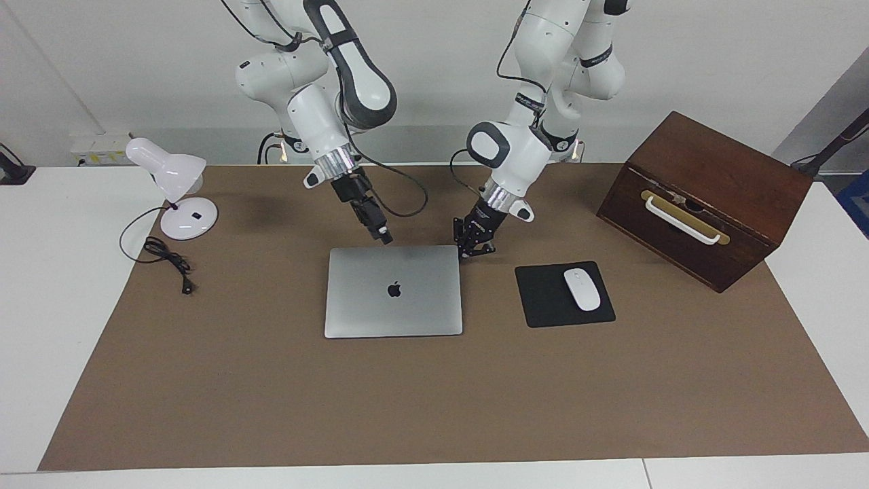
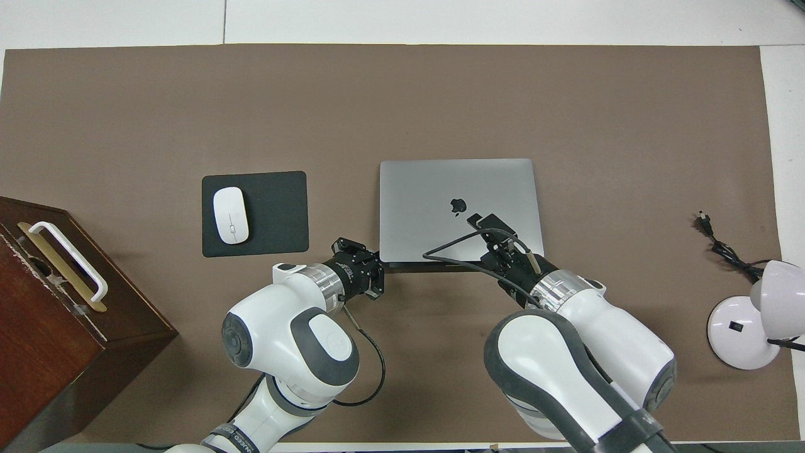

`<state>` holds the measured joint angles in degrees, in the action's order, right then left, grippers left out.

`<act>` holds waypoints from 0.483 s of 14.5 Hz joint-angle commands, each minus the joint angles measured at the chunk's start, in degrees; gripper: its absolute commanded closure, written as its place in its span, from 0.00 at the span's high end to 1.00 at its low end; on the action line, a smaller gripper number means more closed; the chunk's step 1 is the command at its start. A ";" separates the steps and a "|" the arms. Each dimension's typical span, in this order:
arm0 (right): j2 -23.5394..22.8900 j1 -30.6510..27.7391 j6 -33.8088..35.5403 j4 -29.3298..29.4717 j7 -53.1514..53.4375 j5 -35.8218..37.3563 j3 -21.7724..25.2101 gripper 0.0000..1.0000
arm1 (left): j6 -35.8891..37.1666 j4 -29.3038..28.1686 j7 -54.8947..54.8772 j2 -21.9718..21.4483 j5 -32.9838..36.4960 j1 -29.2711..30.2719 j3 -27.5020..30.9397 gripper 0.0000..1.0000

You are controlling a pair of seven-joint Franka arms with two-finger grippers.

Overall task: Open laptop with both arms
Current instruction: 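Hook the right gripper under the laptop lid's front edge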

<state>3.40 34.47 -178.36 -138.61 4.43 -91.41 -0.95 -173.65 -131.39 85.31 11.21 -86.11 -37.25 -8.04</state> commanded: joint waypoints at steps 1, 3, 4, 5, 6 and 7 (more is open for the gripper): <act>0.98 -0.98 -0.67 0.36 -9.32 -8.40 -0.20 1.00 | -1.43 1.49 0.04 1.27 -1.70 -1.69 0.57 0.00; 2.48 -1.16 0.20 0.27 -16.79 -15.78 -0.11 1.00 | -3.26 2.98 0.12 3.10 -1.70 -2.39 0.48 0.00; 3.09 -1.59 0.56 0.01 -19.78 -18.43 -0.11 1.00 | -3.89 3.42 0.12 3.55 -1.70 -3.35 0.48 0.00; 3.54 -1.86 0.47 -0.08 -21.47 -20.11 -0.11 1.00 | -3.98 3.51 0.12 3.73 -1.70 -3.53 0.48 0.00; 4.15 -1.77 0.47 -0.34 -22.53 -21.25 -0.20 1.00 | -3.98 3.51 0.12 3.99 -1.70 -3.45 0.48 0.00; 4.85 -1.69 0.56 -0.86 -22.97 -21.96 -0.20 1.00 | -3.98 3.60 0.12 4.34 -1.70 -3.45 0.48 0.00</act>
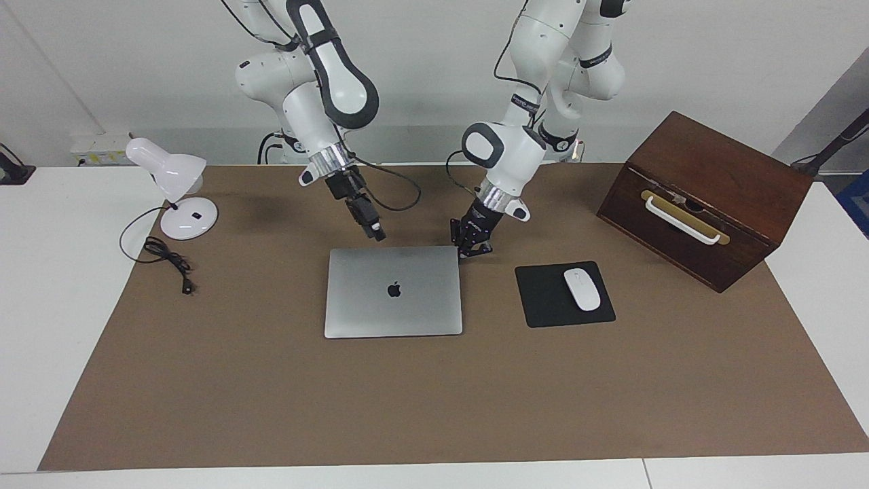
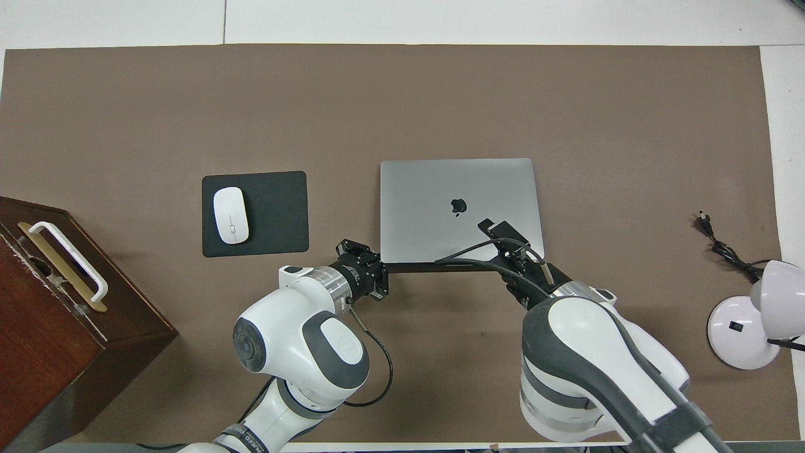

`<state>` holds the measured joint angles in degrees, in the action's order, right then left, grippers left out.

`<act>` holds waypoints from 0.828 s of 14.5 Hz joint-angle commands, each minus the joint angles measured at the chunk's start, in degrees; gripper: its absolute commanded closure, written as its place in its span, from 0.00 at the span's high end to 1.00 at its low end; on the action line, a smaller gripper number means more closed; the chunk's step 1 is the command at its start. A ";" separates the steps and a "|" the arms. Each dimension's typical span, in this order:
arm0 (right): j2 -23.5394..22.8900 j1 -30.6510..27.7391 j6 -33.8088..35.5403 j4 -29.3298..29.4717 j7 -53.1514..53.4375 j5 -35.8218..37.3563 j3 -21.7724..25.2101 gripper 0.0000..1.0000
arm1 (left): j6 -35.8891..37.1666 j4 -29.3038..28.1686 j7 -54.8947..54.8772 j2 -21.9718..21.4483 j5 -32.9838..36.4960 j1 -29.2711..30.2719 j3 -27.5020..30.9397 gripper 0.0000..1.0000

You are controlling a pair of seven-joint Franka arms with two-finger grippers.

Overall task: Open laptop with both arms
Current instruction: 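Hook the right gripper under the laptop lid's front edge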

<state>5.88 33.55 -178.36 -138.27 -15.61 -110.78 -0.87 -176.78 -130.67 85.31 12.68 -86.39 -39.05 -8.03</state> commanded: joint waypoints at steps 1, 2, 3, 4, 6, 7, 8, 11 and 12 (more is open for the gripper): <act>2.81 -0.59 0.56 -1.74 -3.02 -3.64 -0.19 1.00 | -0.84 3.31 0.12 3.14 -1.41 -1.64 0.47 0.00; 2.73 -0.50 0.56 -1.83 -3.11 -4.09 -0.28 1.00 | -0.84 3.31 0.12 3.23 -1.33 -1.64 0.56 0.00; 2.47 -0.50 0.56 -1.83 -3.11 -4.18 -0.28 1.00 | -0.84 3.40 0.12 3.23 -1.41 -1.64 0.47 0.00; 1.94 -0.41 0.56 -1.74 -3.02 -4.18 -0.28 1.00 | -0.84 3.31 0.12 3.23 -1.41 -1.64 0.47 0.00; 0.28 -0.24 0.56 -1.74 -3.02 -4.62 -0.28 1.00 | -0.84 3.31 0.12 3.23 -1.41 -1.64 0.47 0.00; 0.01 -0.24 0.47 -1.74 -3.02 -4.71 -0.28 1.00 | -0.84 3.31 0.12 3.23 -1.41 -1.73 0.47 0.00; -0.60 -0.24 0.47 -1.57 -2.76 -4.71 -0.28 1.00 | -0.84 3.31 0.12 3.23 -1.41 -1.73 0.47 0.00; -2.28 0.46 0.47 -1.48 -2.67 -4.79 -0.28 1.00 | -0.84 3.31 0.12 3.23 -1.41 -1.73 0.47 0.00; -2.54 0.64 0.47 -1.39 -2.58 -4.80 -0.36 1.00 | -0.84 3.31 0.12 3.23 -1.41 -1.73 0.47 0.00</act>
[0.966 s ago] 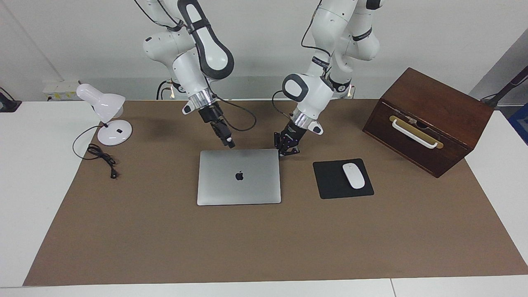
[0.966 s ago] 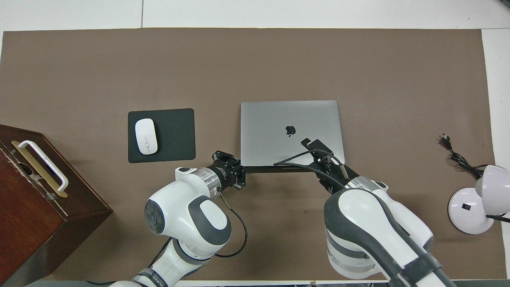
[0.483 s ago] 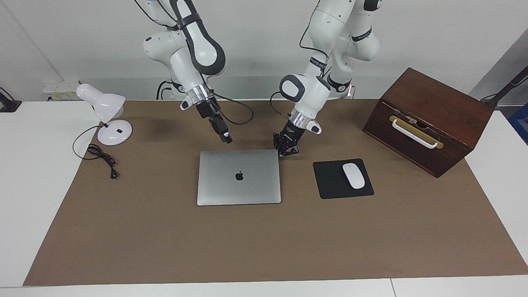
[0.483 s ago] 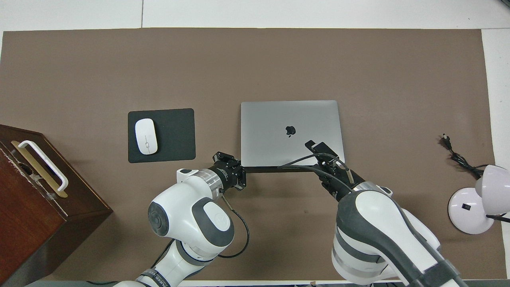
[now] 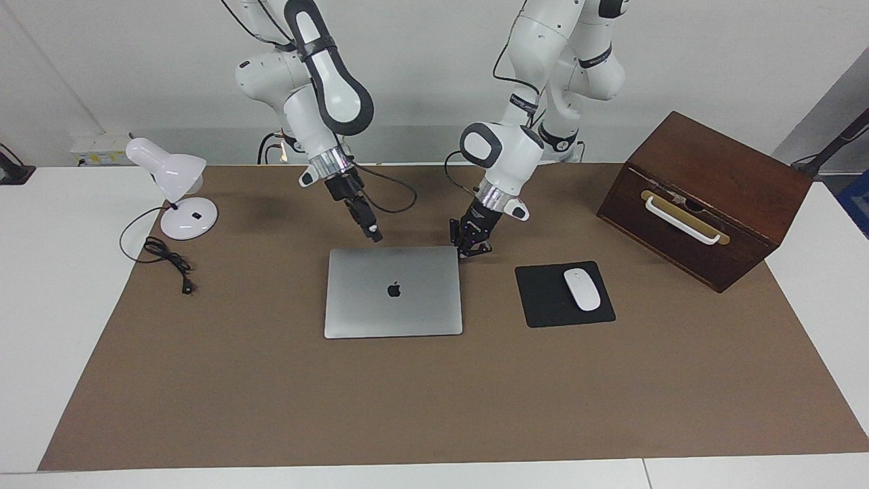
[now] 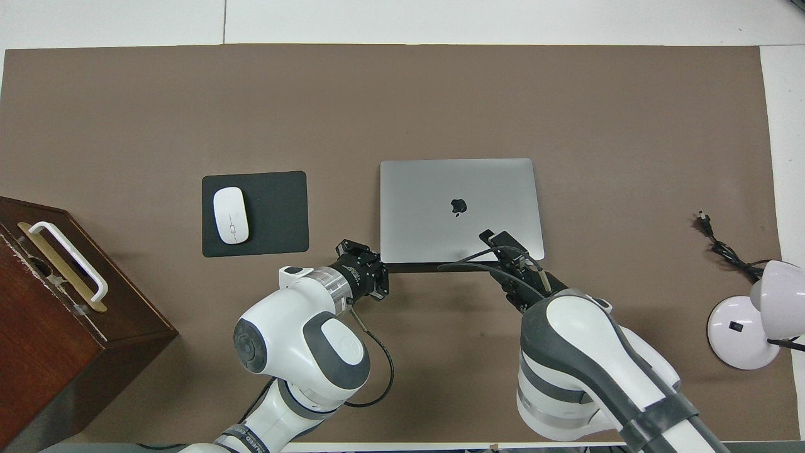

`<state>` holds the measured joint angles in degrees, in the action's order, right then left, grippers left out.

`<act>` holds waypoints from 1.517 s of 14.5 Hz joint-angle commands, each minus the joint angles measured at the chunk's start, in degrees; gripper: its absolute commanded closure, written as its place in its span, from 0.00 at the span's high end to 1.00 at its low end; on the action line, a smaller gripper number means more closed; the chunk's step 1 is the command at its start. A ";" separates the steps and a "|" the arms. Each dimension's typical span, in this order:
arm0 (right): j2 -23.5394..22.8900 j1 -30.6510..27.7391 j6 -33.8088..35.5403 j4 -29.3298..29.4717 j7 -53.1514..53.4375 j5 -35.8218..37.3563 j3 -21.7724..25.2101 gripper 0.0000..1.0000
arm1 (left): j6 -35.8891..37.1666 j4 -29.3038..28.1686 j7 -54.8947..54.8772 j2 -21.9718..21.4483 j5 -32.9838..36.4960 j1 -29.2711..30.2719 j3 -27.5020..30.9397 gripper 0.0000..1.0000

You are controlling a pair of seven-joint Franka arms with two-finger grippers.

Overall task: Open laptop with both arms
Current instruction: 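Hook the right gripper under the laptop lid's front edge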

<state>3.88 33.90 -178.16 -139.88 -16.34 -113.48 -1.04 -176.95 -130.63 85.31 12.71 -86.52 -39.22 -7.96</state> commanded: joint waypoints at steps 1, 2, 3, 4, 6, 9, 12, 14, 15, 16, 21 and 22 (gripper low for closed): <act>-1.24 0.29 0.27 0.40 -1.85 -2.09 -0.19 1.00 | -0.67 3.28 0.12 3.20 -1.28 -1.56 0.49 0.00; -1.77 0.29 0.36 0.57 -1.94 -2.00 -0.10 1.00 | -0.67 3.28 0.12 3.20 -1.28 -1.56 0.40 0.00; -2.29 0.29 0.36 0.75 -1.94 -2.09 -0.10 1.00 | -0.67 3.28 0.12 3.20 -1.28 -1.56 0.40 0.00; -2.56 0.29 0.45 0.93 -2.03 -2.09 -0.10 1.00 | -0.76 3.28 0.12 3.20 -1.28 -1.56 0.49 0.00; -3.88 0.29 0.45 1.63 -2.20 -2.09 -0.10 1.00 | -0.85 3.28 0.12 3.20 -1.28 -1.56 0.40 0.00; -4.76 0.29 0.36 2.60 -2.20 -2.00 -0.10 1.00 | -0.85 3.28 0.12 3.46 -1.28 -1.56 0.40 0.00; -5.72 0.20 0.27 3.74 -2.47 -1.92 -0.10 1.00 | -0.94 3.28 0.04 3.55 -1.28 -1.65 0.40 0.00; -6.34 0.12 0.19 4.62 -2.47 -1.92 -0.01 1.00 | -1.03 3.28 0.12 3.55 -1.28 -1.56 0.40 0.00; -6.52 -0.06 0.19 5.14 -2.47 -1.83 -0.01 1.00 | -1.03 3.28 0.12 3.55 -1.28 -1.65 0.40 0.00; -6.69 -0.32 0.19 5.32 -2.47 -1.65 -0.01 1.00 | -1.03 3.28 0.12 3.55 -1.28 -1.65 0.40 0.00; -8.79 -0.50 0.19 6.72 -2.64 -1.30 0.07 1.00 | -1.03 3.28 0.12 3.55 -1.28 -1.65 0.40 0.00; -9.06 -0.59 0.19 7.25 -2.91 -1.30 0.07 1.00 | -1.03 3.28 0.12 3.55 -1.28 -1.65 0.40 0.00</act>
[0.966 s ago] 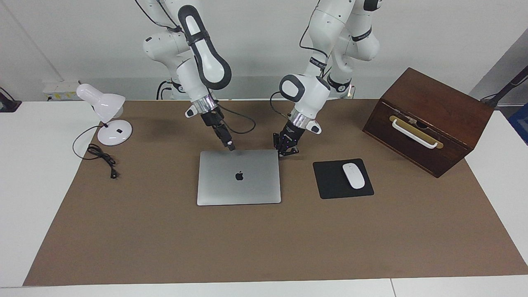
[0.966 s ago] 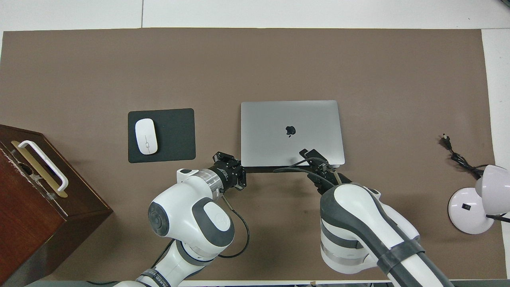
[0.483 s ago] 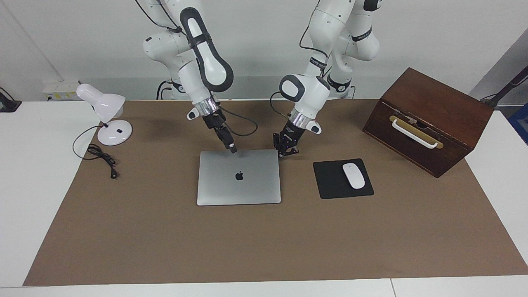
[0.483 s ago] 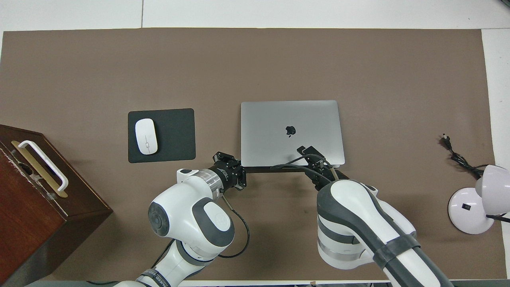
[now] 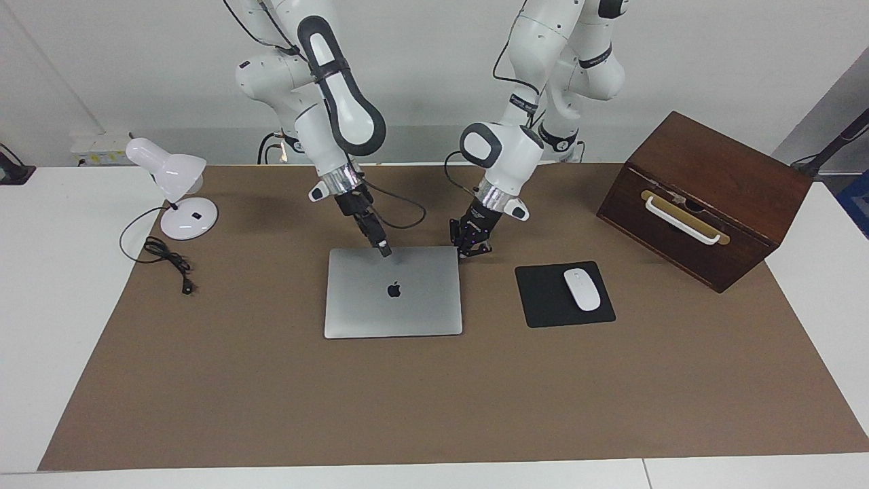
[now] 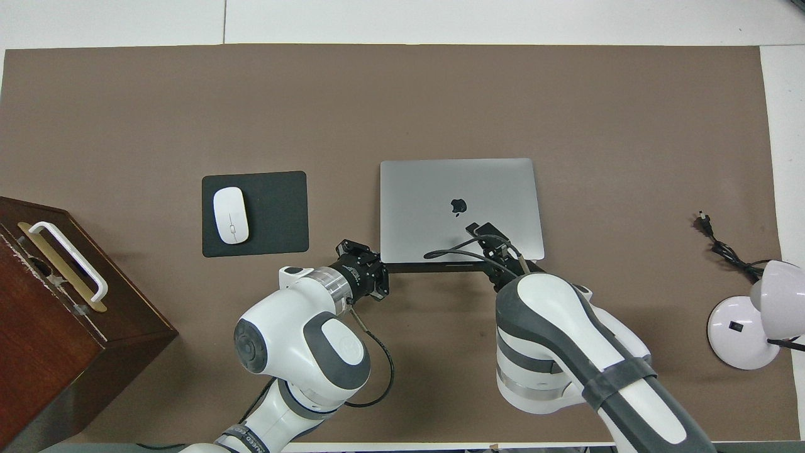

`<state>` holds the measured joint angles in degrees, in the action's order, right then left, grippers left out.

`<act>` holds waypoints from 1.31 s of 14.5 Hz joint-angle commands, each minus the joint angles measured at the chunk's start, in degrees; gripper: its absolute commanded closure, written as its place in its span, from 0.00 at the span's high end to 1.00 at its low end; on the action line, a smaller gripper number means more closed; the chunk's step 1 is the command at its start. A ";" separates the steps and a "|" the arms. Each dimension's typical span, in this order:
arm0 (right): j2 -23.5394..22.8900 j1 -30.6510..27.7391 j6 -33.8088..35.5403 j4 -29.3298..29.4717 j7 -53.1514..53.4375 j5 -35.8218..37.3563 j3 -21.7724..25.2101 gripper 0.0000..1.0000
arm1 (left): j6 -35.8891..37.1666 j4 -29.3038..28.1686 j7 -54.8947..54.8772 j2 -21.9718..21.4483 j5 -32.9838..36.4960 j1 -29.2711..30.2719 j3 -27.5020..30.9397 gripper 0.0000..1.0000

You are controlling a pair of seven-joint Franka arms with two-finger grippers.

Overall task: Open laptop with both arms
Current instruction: 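Hook the right gripper under the laptop lid's front edge, then lift the lid upward and away with the right gripper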

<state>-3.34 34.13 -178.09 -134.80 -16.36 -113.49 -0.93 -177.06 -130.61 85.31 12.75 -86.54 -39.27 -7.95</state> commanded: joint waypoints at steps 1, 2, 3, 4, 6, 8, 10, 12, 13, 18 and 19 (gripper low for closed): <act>-1.85 -0.91 0.11 2.26 -2.98 -1.21 -0.03 1.00 | -0.92 3.26 0.12 3.51 -1.26 -1.60 0.39 0.00; -1.85 -0.91 0.19 2.43 -3.50 -1.30 -0.03 1.00 | -0.92 3.26 0.04 3.51 -1.26 -1.60 0.39 0.00; -2.02 -0.91 0.19 3.04 -3.85 -1.30 -0.03 1.00 | -0.92 3.26 0.04 3.51 -1.26 -1.60 0.39 0.00; -2.55 -0.91 0.19 3.75 -4.03 -1.30 0.05 1.00 | -0.92 3.26 0.04 3.51 -1.26 -1.60 0.39 0.00; -2.99 -1.00 0.19 4.72 -4.56 -1.21 0.06 1.00 | -0.92 3.26 0.04 3.51 -1.26 -1.60 0.39 0.00; -2.99 -1.00 0.19 5.24 -4.91 -1.21 0.23 1.00 | -0.92 3.26 0.12 3.51 -1.26 -1.60 0.39 0.00; -2.90 -1.61 0.28 5.68 -5.44 -1.30 0.23 1.00 | -0.92 3.26 0.04 3.51 -1.26 -1.77 0.39 0.00; -2.90 -1.70 0.28 6.82 -5.61 -1.21 0.23 1.00 | -0.92 3.26 0.04 3.51 -1.26 -1.95 0.39 0.00; -2.90 -1.79 0.28 7.52 -5.70 -1.21 0.23 1.00 | -0.92 3.26 0.04 3.51 -1.26 -1.95 0.39 0.00; -2.47 -5.21 1.51 11.04 -9.21 -0.77 0.23 1.00 | -1.27 3.26 0.04 3.51 -1.26 -2.04 0.39 0.00; -2.38 -5.74 2.30 11.57 -9.65 -0.68 0.23 1.00 | -1.27 3.35 0.12 3.51 -1.26 -2.04 0.39 0.00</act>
<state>-5.29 30.77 -177.85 -125.61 -22.48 -113.49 -0.78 -177.36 -128.69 85.31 14.20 -86.54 -39.99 -7.97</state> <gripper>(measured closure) 0.000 0.991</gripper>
